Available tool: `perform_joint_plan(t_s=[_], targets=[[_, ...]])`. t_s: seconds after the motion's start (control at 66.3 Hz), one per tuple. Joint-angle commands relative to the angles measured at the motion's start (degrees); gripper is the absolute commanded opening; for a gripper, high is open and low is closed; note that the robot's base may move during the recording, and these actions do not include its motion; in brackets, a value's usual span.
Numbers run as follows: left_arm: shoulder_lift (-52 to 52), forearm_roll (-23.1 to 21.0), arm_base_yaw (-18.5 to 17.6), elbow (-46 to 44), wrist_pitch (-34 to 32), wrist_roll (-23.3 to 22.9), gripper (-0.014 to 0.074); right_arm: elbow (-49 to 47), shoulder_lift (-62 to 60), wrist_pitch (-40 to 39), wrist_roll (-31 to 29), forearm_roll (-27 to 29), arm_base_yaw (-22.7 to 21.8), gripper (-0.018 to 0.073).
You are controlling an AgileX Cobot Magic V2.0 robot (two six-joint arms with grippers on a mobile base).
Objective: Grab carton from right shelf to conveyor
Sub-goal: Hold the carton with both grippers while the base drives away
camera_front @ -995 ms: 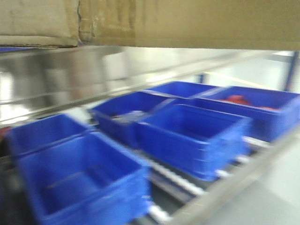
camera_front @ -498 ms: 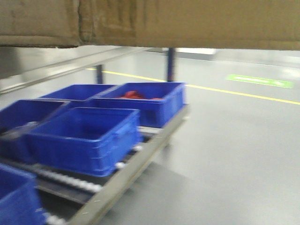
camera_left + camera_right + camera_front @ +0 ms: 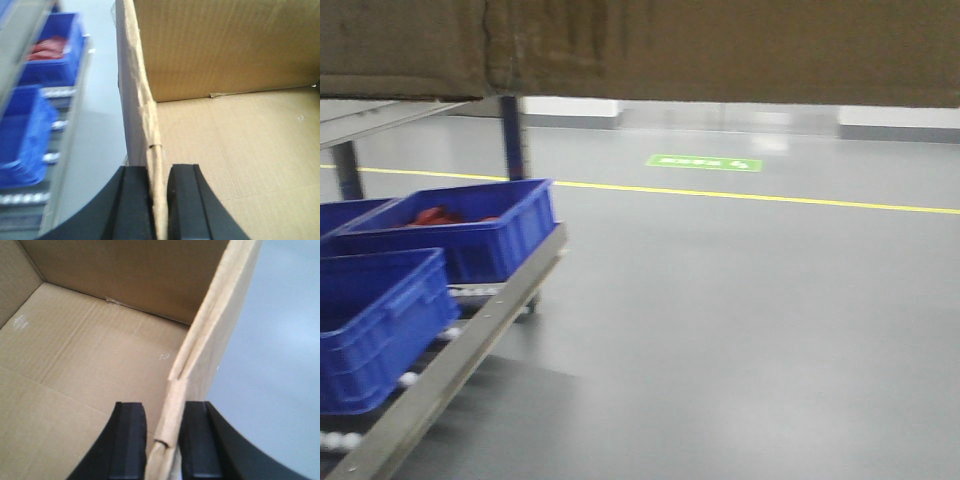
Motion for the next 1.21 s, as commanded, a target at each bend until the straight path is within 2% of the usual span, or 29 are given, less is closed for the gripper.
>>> perform_joint_plan(t_s=[0.0, 1.191], targets=[[-0.47, -0.18, -0.16, -0.26, -4.78, 0.23, -0.0015, -0.32, -0.69, -1.68, -1.87, 3.56, 0.36, -0.0067], [-0.47, -0.18, -0.16, -0.26, -4.78, 0.23, -0.0015, -0.32, -0.69, -1.68, -1.87, 3.56, 0.36, -0.0067]])
